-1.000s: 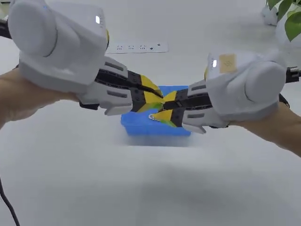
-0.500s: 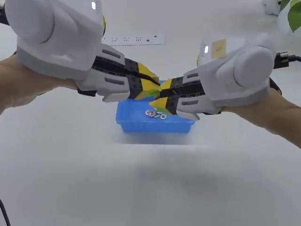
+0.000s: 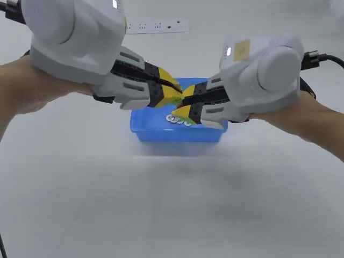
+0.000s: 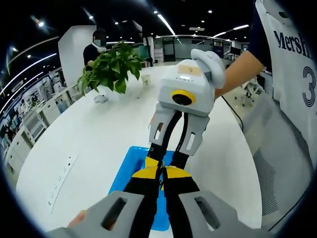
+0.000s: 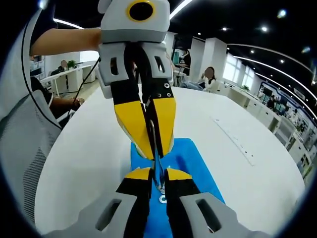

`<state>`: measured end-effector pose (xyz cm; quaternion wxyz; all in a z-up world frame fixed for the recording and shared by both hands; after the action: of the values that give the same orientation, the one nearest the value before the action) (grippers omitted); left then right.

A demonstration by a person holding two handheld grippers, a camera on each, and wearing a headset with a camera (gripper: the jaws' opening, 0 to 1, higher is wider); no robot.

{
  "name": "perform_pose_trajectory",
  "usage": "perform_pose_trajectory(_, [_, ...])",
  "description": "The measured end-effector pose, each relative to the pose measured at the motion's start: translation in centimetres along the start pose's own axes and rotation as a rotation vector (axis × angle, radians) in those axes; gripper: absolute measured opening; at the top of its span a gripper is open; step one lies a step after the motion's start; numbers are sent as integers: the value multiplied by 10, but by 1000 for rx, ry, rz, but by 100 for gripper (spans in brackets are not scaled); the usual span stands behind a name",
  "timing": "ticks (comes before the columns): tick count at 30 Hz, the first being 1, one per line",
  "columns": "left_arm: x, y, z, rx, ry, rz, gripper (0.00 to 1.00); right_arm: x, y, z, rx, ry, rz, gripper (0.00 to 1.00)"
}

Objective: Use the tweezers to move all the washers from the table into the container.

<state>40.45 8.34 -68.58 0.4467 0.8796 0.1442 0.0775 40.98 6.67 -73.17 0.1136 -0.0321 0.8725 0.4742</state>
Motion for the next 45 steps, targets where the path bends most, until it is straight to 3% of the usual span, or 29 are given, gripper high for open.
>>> perform_pose_trajectory(7, [4,-10,10,11,-13,-28,7,0,-11,6,13,16,27,11])
perform_pose_trajectory(17, [2,-9,12,17,-17,-32,7,1,-15,5,10,13,53,12])
perform_pose_trajectory(29, [-4,1,3,5,-19,-11,6,2,-8,-3,-13,31,74,12])
perform_pose_trajectory(33, [-9,6,-5,-18,-24,-7,6,4,-5,-9,-25,38,74,12])
perform_pose_trajectory(45, [-28,18,-21,-29,-43,37,6,16,7,-28,-47,65,33,12])
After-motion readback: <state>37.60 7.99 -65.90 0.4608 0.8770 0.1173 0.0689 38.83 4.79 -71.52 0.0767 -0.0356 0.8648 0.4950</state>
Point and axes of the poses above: the centre of the closed fingertips' face, and the gripper's own axes: z roughly forward along the fingers, x roughly to its left, y roughly out of its top, the point moved 3 cm from there along -z, roughly backward along the fingers, and after that the axes turned 6 degrees about -z, right-handed, at the moved point
